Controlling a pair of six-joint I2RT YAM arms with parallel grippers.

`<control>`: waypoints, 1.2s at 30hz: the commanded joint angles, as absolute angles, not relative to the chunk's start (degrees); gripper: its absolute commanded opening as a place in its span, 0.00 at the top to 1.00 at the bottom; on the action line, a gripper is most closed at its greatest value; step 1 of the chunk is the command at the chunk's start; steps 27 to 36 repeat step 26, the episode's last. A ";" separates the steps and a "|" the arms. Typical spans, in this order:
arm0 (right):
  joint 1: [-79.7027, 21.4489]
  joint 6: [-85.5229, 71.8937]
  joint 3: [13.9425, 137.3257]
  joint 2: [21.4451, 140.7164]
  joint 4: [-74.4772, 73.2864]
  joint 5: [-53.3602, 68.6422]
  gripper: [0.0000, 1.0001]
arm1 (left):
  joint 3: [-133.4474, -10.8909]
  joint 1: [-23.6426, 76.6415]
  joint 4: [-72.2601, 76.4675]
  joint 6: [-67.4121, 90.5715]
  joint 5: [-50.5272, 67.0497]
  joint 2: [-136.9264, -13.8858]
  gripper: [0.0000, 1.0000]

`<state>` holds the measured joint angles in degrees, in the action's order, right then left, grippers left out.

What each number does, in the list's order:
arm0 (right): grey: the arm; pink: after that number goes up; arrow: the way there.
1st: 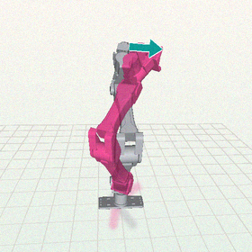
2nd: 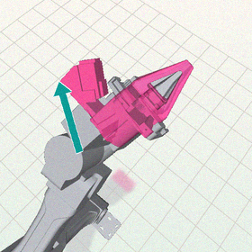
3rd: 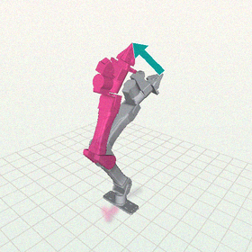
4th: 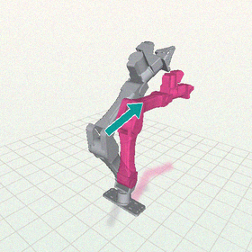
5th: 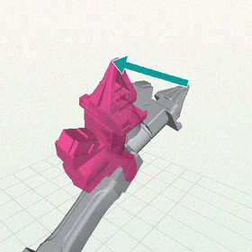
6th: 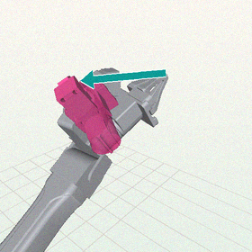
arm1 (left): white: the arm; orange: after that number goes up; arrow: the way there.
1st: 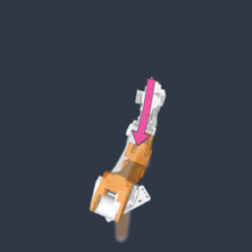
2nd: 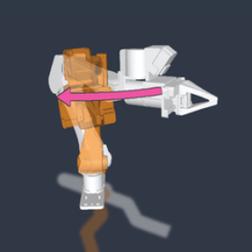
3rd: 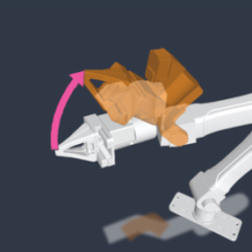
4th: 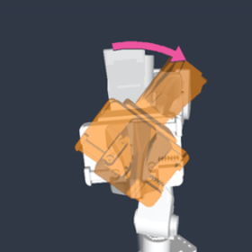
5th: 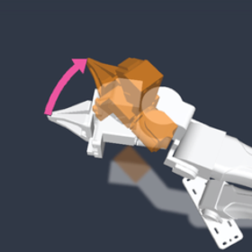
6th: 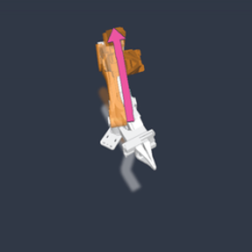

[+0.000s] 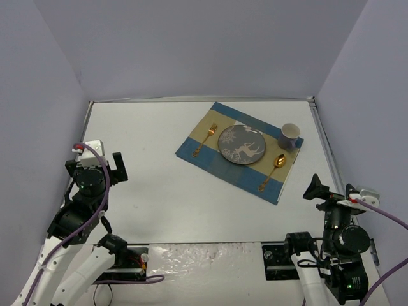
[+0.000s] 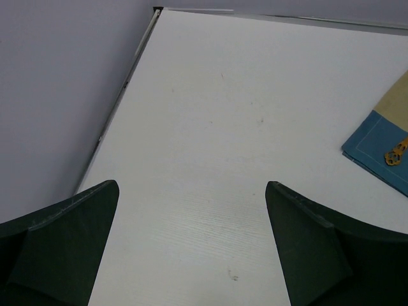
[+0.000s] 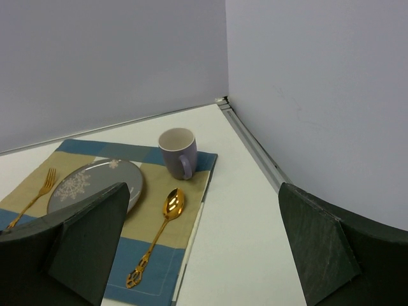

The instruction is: Set the dinner table for one person

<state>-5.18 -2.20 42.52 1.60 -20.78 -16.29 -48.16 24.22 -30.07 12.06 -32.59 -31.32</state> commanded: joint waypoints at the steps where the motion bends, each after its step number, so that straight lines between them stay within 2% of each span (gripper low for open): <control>1: -5.71 -2.64 42.80 1.78 -16.22 -18.60 0.00 | -47.73 21.04 -25.19 13.92 -34.56 -32.42 0.03; 7: -5.71 -2.71 42.80 1.67 -16.19 -18.67 0.00 | -47.41 17.01 -24.59 15.73 -30.12 -32.54 0.03; 36: -5.71 -2.31 42.80 1.95 -16.19 -16.95 0.00 | -47.12 16.64 -23.69 15.29 -29.37 -33.03 0.03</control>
